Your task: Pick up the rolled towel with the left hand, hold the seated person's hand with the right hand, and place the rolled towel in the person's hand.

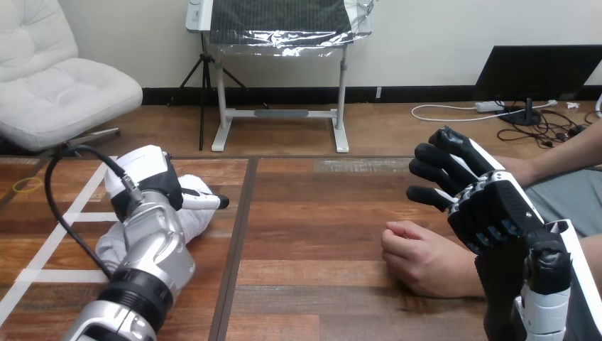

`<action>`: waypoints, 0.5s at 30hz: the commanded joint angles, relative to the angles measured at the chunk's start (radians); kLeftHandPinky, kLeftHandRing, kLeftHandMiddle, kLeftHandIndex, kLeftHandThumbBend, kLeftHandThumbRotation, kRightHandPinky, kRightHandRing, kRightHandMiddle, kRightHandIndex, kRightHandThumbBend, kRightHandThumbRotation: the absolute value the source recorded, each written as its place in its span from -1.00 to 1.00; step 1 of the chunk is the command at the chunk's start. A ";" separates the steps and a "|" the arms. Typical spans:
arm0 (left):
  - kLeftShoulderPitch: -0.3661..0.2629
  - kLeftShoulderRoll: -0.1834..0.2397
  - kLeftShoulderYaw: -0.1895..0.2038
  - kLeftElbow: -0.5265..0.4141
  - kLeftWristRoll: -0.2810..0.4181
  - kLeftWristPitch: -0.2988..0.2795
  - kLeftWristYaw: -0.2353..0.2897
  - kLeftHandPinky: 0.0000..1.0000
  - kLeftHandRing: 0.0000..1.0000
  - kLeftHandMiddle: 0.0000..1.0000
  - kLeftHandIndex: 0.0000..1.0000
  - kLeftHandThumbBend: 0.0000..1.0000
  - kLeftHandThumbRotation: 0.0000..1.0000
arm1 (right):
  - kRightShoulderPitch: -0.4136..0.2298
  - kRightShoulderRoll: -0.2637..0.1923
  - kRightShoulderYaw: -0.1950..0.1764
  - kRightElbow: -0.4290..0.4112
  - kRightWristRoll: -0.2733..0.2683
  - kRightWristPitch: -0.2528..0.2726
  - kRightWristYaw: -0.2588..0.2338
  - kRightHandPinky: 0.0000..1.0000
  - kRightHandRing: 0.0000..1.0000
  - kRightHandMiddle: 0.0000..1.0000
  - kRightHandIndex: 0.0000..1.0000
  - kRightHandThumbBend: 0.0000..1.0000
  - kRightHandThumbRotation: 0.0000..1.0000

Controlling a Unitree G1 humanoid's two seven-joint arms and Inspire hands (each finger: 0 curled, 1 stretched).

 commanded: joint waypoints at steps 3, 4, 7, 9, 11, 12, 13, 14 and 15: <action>-0.088 -0.012 -0.040 0.014 0.043 0.029 0.038 0.98 0.93 0.92 0.85 0.77 0.01 | -0.035 -0.007 -0.010 -0.042 0.015 -0.005 -0.004 0.55 0.70 0.70 0.73 0.49 1.00; -0.090 -0.013 -0.044 0.021 0.046 0.031 0.043 0.99 0.94 0.93 0.85 0.77 0.01 | -0.036 -0.007 -0.010 -0.042 0.016 -0.006 -0.003 0.55 0.69 0.70 0.73 0.49 1.00; -0.096 -0.015 -0.054 0.035 0.054 0.040 0.054 0.99 0.95 0.94 0.86 0.78 0.00 | -0.037 -0.009 -0.010 -0.041 0.019 -0.006 -0.001 0.54 0.69 0.70 0.73 0.49 1.00; -0.099 -0.016 -0.057 0.043 0.057 0.043 0.063 1.00 0.96 0.95 0.87 0.79 0.00 | -0.038 -0.009 -0.010 -0.042 0.022 -0.005 0.000 0.54 0.69 0.70 0.73 0.49 1.00; -0.101 -0.017 -0.057 0.050 0.058 0.043 0.072 1.00 0.98 0.97 0.88 0.79 -0.03 | -0.038 -0.010 -0.009 -0.043 0.025 -0.004 0.000 0.54 0.69 0.70 0.73 0.49 1.00; -0.102 -0.018 -0.058 0.056 0.060 0.042 0.083 1.00 0.98 0.97 0.89 0.79 -0.03 | -0.038 -0.009 -0.009 -0.043 0.023 -0.005 0.000 0.54 0.69 0.70 0.73 0.49 1.00; -0.103 -0.019 -0.059 0.061 0.061 0.041 0.090 1.00 0.99 0.97 0.89 0.80 -0.04 | -0.038 -0.009 -0.010 -0.043 0.022 -0.006 -0.001 0.54 0.69 0.70 0.73 0.49 1.00; -0.104 -0.019 -0.060 0.065 0.061 0.041 0.095 1.00 0.99 0.98 0.89 0.80 -0.05 | -0.038 -0.009 -0.010 -0.043 0.021 -0.006 -0.001 0.54 0.69 0.70 0.72 0.49 1.00; -0.106 -0.020 -0.063 0.072 0.064 0.042 0.105 1.00 0.99 0.98 0.89 0.80 -0.05 | -0.038 -0.008 -0.010 -0.043 0.020 -0.007 -0.002 0.53 0.69 0.70 0.72 0.49 1.00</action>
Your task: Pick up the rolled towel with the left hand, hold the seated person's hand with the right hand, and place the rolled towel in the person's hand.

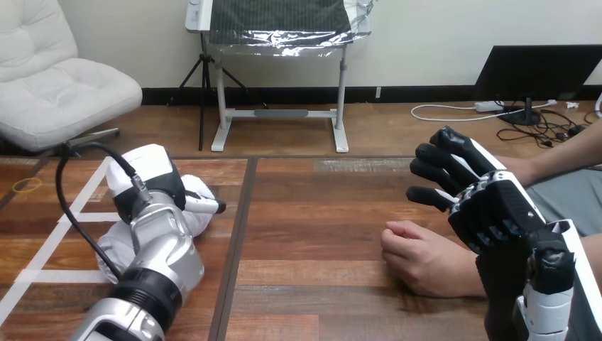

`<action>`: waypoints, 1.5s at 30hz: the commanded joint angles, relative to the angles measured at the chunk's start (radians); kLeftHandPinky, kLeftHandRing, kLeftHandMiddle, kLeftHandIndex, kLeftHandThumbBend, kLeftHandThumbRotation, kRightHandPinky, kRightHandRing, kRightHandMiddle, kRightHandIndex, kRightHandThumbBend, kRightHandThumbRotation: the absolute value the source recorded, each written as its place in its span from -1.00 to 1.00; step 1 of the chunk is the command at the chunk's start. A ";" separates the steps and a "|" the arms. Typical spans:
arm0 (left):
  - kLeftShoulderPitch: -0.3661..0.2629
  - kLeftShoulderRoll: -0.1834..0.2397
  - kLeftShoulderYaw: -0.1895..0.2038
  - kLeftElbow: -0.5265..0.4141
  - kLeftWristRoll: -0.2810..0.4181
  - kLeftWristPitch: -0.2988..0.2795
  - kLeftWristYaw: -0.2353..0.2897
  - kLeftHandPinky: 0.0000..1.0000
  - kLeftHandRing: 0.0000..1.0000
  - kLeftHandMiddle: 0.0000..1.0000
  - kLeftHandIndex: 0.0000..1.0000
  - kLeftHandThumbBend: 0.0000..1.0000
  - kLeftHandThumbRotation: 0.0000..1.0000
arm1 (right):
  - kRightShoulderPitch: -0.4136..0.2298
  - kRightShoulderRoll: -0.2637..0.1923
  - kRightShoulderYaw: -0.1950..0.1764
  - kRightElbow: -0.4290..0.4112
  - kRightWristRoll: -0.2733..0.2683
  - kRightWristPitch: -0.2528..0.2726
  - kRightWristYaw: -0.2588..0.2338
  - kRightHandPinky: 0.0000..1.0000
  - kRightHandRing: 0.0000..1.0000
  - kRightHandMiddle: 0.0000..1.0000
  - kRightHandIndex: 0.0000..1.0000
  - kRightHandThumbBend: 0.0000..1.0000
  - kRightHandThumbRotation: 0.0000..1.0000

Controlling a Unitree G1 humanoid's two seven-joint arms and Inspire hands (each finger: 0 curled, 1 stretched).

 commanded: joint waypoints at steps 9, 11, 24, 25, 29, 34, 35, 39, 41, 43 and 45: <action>-0.106 -0.004 -0.032 0.074 0.039 0.007 0.103 1.00 1.00 0.99 0.90 0.84 -0.08 | -0.035 -0.013 -0.007 -0.049 0.027 0.000 0.003 0.52 0.69 0.70 0.72 0.51 1.00; -0.109 -0.005 -0.034 0.078 0.039 0.011 0.105 1.00 1.00 1.00 0.91 0.84 -0.08 | -0.035 -0.013 -0.008 -0.049 0.027 0.000 0.003 0.53 0.69 0.70 0.72 0.51 1.00; -0.130 -0.009 -0.032 0.133 0.024 -0.001 0.122 1.00 1.00 1.00 0.94 0.83 -0.10 | -0.032 -0.014 -0.007 -0.054 0.037 0.000 0.007 0.52 0.68 0.69 0.71 0.53 1.00; -0.131 -0.009 -0.031 0.133 0.023 0.001 0.122 1.00 1.00 1.00 0.94 0.83 -0.09 | -0.032 -0.015 -0.007 -0.055 0.038 0.000 0.007 0.52 0.68 0.69 0.71 0.53 1.00; -0.135 -0.012 -0.026 0.141 0.017 0.003 0.125 1.00 1.00 1.00 0.94 0.84 -0.09 | -0.031 -0.016 -0.009 -0.057 0.040 0.003 0.008 0.52 0.68 0.69 0.71 0.53 1.00; -0.143 -0.017 -0.015 0.151 0.003 0.013 0.112 1.00 1.00 1.00 0.94 0.83 -0.08 | -0.029 -0.019 -0.012 -0.061 0.042 0.005 0.008 0.52 0.68 0.69 0.71 0.54 1.00; -0.144 -0.018 -0.013 0.153 0.000 0.014 0.111 1.00 1.00 1.00 0.95 0.83 -0.08 | -0.029 -0.019 -0.013 -0.061 0.042 0.004 0.008 0.53 0.68 0.69 0.71 0.54 1.00; -0.145 -0.019 0.007 0.151 -0.022 0.014 0.100 1.00 1.00 1.00 0.96 0.82 -0.07 | -0.028 -0.018 -0.014 -0.064 0.039 0.003 0.004 0.53 0.68 0.69 0.71 0.54 1.00; -0.145 -0.019 0.017 0.151 -0.033 0.011 0.098 1.00 1.00 1.00 0.96 0.80 -0.07 | -0.027 -0.017 -0.014 -0.066 0.038 0.004 0.002 0.52 0.67 0.69 0.71 0.55 1.00; -0.143 -0.019 0.026 0.148 -0.045 0.012 0.092 1.00 1.00 1.00 0.96 0.79 -0.07 | -0.026 -0.017 -0.012 -0.068 0.041 0.006 0.001 0.52 0.67 0.69 0.71 0.55 1.00; -0.142 -0.018 0.031 0.144 -0.055 0.013 0.083 1.00 1.00 1.00 0.96 0.79 -0.06 | -0.026 -0.019 -0.012 -0.070 0.043 0.006 0.002 0.52 0.67 0.68 0.71 0.55 1.00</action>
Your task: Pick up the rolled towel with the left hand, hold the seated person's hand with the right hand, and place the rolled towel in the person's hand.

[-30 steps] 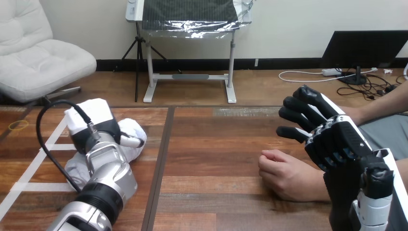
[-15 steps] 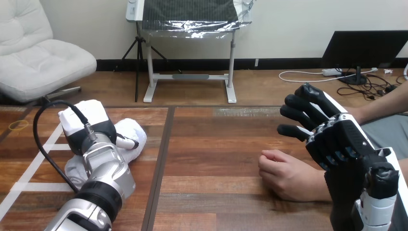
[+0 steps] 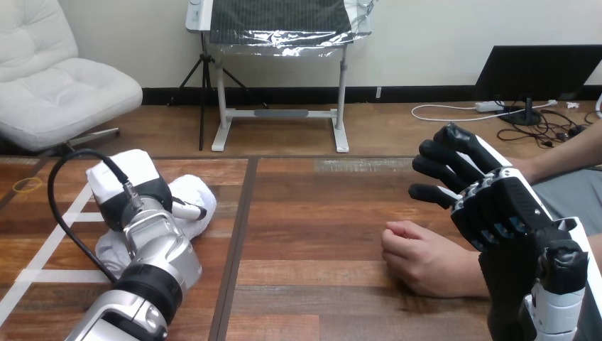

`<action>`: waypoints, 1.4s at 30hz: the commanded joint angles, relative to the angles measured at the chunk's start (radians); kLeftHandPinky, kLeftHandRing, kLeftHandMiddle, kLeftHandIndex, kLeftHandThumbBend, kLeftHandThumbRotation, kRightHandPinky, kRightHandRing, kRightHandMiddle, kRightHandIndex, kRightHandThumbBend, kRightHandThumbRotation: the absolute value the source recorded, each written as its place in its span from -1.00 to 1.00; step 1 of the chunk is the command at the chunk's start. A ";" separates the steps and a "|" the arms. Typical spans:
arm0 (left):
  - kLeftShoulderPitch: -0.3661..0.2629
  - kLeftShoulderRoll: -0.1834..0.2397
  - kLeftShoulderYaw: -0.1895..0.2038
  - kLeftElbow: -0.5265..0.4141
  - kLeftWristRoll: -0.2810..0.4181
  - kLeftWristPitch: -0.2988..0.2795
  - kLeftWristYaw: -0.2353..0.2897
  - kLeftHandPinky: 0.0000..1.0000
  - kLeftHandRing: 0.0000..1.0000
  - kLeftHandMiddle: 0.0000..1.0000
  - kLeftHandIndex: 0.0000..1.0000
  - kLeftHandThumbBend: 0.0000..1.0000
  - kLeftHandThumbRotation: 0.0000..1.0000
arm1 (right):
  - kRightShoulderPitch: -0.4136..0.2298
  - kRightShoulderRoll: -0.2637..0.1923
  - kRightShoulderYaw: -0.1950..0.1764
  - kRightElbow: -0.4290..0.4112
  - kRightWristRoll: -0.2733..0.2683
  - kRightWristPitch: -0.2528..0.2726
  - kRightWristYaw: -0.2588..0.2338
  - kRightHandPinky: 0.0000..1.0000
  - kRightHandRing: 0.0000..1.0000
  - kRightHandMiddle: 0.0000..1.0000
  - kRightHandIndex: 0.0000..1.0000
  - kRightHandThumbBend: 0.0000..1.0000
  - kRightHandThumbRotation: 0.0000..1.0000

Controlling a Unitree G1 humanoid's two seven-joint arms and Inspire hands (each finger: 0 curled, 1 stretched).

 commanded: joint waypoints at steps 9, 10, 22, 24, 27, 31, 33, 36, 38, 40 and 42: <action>-0.096 0.000 0.040 -0.023 -0.066 0.010 -0.079 1.00 1.00 1.00 0.94 0.75 -0.01 | -0.026 -0.016 -0.012 -0.059 0.020 0.006 -0.001 0.52 0.67 0.69 0.71 0.55 1.00; -0.095 0.001 0.044 -0.026 -0.072 0.010 -0.086 1.00 1.00 1.00 0.93 0.75 -0.01 | -0.026 -0.016 -0.012 -0.060 0.018 0.006 -0.002 0.52 0.67 0.69 0.71 0.55 1.00; -0.089 0.008 0.068 -0.062 -0.130 0.007 -0.174 0.90 0.82 0.81 0.78 0.74 0.01 | -0.030 -0.020 -0.011 -0.058 0.022 0.003 -0.003 0.52 0.67 0.70 0.71 0.55 1.00; -0.091 0.009 0.071 -0.060 -0.137 0.005 -0.189 0.82 0.77 0.78 0.74 0.74 0.01 | -0.031 -0.019 -0.012 -0.057 0.018 0.000 -0.004 0.52 0.67 0.70 0.71 0.55 1.00; -0.098 0.009 0.075 -0.050 -0.147 0.007 -0.214 0.62 0.66 0.67 0.66 0.74 0.02 | -0.032 -0.019 -0.013 -0.056 0.014 -0.004 -0.005 0.52 0.67 0.70 0.71 0.55 1.00; -0.111 0.010 0.068 -0.037 -0.150 0.021 -0.260 0.44 0.61 0.64 0.61 0.70 0.07 | -0.034 -0.017 -0.015 -0.054 0.010 -0.008 -0.007 0.51 0.66 0.69 0.71 0.54 1.00; -0.121 0.011 0.055 -0.024 -0.143 0.026 -0.289 0.40 0.61 0.64 0.61 0.69 0.08 | -0.034 -0.018 -0.014 -0.055 0.012 -0.007 -0.007 0.51 0.66 0.69 0.71 0.54 1.00; -0.135 0.012 0.037 -0.001 -0.131 0.032 -0.324 0.38 0.64 0.69 0.67 0.69 0.12 | -0.032 -0.020 -0.013 -0.058 0.019 -0.004 -0.005 0.50 0.66 0.69 0.71 0.54 1.00; -0.141 0.011 0.033 0.009 -0.129 0.035 -0.338 0.37 0.68 0.74 0.73 0.69 0.12 | -0.032 -0.020 -0.013 -0.058 0.022 -0.004 -0.004 0.50 0.66 0.69 0.71 0.55 1.00; -0.157 0.008 0.007 0.032 -0.109 0.048 -0.366 0.34 0.72 0.79 0.80 0.70 0.12 | -0.031 -0.020 -0.013 -0.060 0.022 -0.003 -0.005 0.50 0.66 0.69 0.71 0.55 1.00; -0.168 0.006 -0.013 0.047 -0.093 0.059 -0.386 0.31 0.73 0.81 0.83 0.71 0.11 | -0.031 -0.020 -0.014 -0.061 0.023 -0.004 -0.005 0.50 0.66 0.70 0.71 0.55 1.00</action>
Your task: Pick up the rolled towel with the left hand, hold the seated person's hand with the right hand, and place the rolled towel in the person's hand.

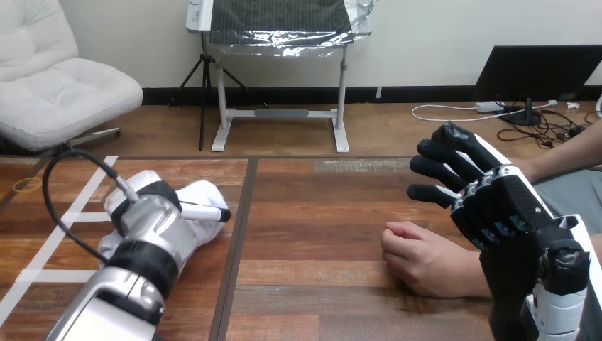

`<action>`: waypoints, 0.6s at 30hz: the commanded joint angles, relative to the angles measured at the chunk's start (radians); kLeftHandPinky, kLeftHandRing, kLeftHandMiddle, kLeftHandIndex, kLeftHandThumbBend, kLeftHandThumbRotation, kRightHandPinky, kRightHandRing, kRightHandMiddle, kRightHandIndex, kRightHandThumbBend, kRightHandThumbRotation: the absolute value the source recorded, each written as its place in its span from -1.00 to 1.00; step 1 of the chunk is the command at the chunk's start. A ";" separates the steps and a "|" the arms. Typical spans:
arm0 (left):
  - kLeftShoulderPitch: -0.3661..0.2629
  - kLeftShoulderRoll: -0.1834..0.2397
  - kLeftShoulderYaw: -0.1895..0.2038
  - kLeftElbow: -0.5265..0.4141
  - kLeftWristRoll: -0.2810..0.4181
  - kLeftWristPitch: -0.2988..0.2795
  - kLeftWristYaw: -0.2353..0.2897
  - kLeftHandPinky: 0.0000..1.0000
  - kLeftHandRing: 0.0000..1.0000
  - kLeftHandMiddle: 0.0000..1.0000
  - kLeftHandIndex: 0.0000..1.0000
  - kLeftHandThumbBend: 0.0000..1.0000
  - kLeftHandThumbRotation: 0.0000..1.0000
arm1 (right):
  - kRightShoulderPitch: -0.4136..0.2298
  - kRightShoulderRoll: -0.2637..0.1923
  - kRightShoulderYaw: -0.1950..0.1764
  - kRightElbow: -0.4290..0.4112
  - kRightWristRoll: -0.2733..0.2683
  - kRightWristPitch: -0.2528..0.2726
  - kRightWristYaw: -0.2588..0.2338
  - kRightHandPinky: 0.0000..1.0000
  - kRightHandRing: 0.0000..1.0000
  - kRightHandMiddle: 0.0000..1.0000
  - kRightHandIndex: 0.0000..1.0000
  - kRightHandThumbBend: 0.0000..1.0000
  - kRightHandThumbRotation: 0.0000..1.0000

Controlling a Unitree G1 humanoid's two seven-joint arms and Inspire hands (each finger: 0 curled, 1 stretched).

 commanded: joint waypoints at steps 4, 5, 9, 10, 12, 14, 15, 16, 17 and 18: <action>-0.098 -0.012 -0.100 0.056 0.070 0.020 -0.084 0.16 0.70 0.80 0.84 0.73 0.07 | -0.033 -0.002 -0.014 -0.043 0.022 -0.017 0.000 0.50 0.66 0.70 0.71 0.55 1.00; -0.100 -0.011 -0.110 0.060 0.077 0.018 -0.092 0.05 0.66 0.78 0.83 0.74 0.06 | -0.033 -0.002 -0.014 -0.043 0.022 -0.017 0.001 0.50 0.66 0.70 0.71 0.54 1.00; -0.111 -0.018 -0.141 0.088 0.102 0.023 -0.109 -0.11 0.57 0.74 0.80 0.77 0.00 | -0.035 -0.001 -0.017 -0.040 0.023 -0.024 0.001 0.50 0.66 0.70 0.71 0.54 1.00; -0.114 -0.020 -0.143 0.093 0.103 0.027 -0.110 -0.14 0.55 0.74 0.79 0.78 -0.04 | -0.035 -0.001 -0.017 -0.039 0.023 -0.025 0.001 0.49 0.66 0.70 0.71 0.54 1.00; -0.114 -0.024 -0.145 0.100 0.106 0.031 -0.100 -0.18 0.52 0.73 0.79 0.79 -0.10 | -0.035 0.000 -0.018 -0.038 0.023 -0.028 0.001 0.49 0.66 0.69 0.71 0.54 1.00; -0.112 -0.027 -0.145 0.103 0.109 0.032 -0.087 -0.24 0.43 0.67 0.75 0.80 -0.23 | -0.036 0.001 -0.018 -0.038 0.022 -0.031 0.001 0.49 0.66 0.69 0.71 0.54 1.00; -0.106 -0.028 -0.141 0.098 0.108 0.030 -0.065 -0.28 0.37 0.63 0.72 0.81 -0.31 | -0.036 0.001 -0.019 -0.038 0.023 -0.031 0.002 0.49 0.66 0.69 0.71 0.54 1.00; -0.102 -0.029 -0.138 0.094 0.106 0.029 -0.050 -0.34 0.24 0.50 0.64 0.81 -0.41 | -0.037 0.001 -0.018 -0.038 0.024 -0.031 0.002 0.49 0.66 0.69 0.71 0.54 1.00; -0.100 -0.030 -0.137 0.092 0.105 0.029 -0.040 -0.39 0.13 0.39 0.57 0.82 -0.49 | -0.037 0.001 -0.018 -0.038 0.025 -0.031 0.002 0.49 0.66 0.69 0.71 0.54 1.00; -0.088 -0.029 -0.125 0.077 0.099 0.023 -0.009 -0.44 0.04 0.31 0.52 0.82 -0.56 | -0.038 0.001 -0.020 -0.038 0.024 -0.032 0.002 0.49 0.66 0.69 0.71 0.54 1.00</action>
